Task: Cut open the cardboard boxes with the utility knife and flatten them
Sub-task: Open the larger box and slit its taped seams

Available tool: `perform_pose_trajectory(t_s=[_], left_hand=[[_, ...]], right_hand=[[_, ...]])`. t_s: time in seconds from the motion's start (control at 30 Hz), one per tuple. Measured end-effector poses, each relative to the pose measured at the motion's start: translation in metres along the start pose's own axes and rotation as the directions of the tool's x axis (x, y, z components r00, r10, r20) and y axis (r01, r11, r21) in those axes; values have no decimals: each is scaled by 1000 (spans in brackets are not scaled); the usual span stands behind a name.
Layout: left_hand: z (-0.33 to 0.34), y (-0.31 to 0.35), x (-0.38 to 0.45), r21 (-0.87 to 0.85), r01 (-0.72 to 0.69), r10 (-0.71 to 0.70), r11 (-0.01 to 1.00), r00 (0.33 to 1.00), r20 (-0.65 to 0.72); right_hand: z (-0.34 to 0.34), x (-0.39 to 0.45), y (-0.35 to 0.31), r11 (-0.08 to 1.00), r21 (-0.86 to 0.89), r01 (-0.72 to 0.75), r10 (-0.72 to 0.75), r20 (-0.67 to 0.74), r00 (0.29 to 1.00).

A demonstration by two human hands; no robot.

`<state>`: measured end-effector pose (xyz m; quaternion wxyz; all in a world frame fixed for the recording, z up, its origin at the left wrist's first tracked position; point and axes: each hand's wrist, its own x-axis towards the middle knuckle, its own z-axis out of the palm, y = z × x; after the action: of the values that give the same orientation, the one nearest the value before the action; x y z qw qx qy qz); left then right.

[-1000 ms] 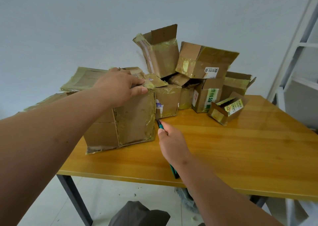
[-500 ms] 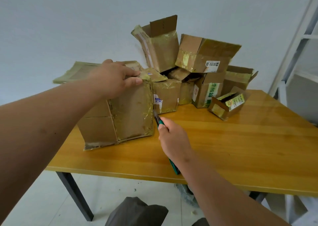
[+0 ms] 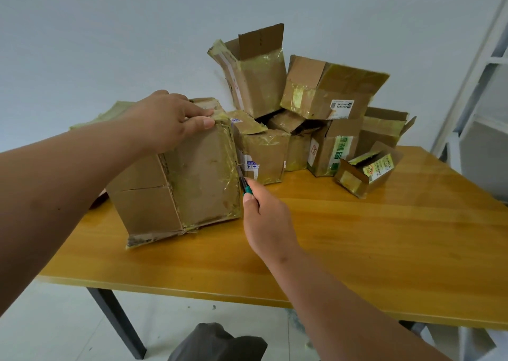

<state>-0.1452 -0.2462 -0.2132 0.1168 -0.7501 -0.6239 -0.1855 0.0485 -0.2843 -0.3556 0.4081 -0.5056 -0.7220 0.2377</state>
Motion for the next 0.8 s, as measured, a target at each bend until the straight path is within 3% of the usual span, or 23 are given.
perform_pose_trajectory(t_s=[0.5, 0.8], left_hand=[[6, 5, -6, 86, -16, 18, 996, 1000, -21], [7, 10, -9, 92, -50, 50, 994, 999, 3]], right_hand=[[3, 3, 12, 980, -197, -15, 18, 15, 1000], [-8, 7, 11, 978, -158, -135, 166, 209, 964]])
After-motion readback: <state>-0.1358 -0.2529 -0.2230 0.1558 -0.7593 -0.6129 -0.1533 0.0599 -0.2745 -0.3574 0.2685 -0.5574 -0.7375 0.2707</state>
